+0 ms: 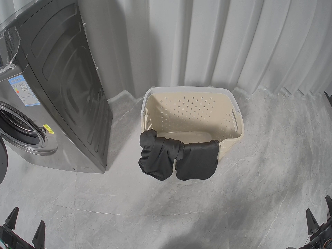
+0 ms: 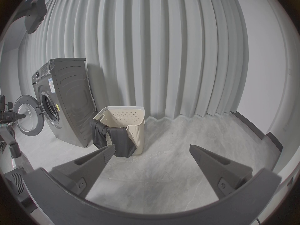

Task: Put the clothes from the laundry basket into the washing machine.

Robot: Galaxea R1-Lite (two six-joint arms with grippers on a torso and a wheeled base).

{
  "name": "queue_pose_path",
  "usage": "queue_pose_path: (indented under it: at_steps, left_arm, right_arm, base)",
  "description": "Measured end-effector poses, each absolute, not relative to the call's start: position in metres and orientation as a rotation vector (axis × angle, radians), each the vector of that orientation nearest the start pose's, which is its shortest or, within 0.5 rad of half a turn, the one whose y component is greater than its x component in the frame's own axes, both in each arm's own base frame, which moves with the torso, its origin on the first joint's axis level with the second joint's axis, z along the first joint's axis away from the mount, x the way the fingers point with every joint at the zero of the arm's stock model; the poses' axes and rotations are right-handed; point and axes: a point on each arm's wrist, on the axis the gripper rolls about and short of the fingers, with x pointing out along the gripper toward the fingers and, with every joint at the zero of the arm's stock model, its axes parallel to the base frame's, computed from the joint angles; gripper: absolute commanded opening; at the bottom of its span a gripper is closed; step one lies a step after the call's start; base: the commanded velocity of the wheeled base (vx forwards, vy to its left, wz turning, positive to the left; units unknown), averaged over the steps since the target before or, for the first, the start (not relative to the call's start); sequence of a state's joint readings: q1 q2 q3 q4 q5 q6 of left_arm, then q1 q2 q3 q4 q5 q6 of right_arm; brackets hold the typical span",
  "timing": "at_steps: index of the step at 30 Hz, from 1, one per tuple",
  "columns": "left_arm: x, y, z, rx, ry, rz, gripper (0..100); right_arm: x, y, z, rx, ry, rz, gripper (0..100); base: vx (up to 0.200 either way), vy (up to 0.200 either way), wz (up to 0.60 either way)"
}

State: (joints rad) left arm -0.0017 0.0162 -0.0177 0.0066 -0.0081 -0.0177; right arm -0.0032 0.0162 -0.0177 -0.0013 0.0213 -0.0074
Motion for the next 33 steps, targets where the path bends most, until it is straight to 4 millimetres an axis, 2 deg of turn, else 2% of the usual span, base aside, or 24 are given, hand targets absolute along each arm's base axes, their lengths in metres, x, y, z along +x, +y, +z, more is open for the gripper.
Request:
queue_pose_path:
  at_steps: [4, 33]
  left_arm:
    - [-0.0229, -0.0001, 0.0801, -0.019, 0.005, -0.01, 100]
    - [-0.0229, -0.0002, 0.08, -0.019, 0.006, -0.011, 100]
  right_arm:
    - [-0.0229, 0.0006, 0.0809, -0.007, -0.003, 0.018, 100]
    - [-0.0229, 0.0007, 0.0809, -0.008, -0.003, 0.02, 100]
  base:
    - [0.2, 0.0, 0.0]
    - [0.0, 0.0, 0.0]
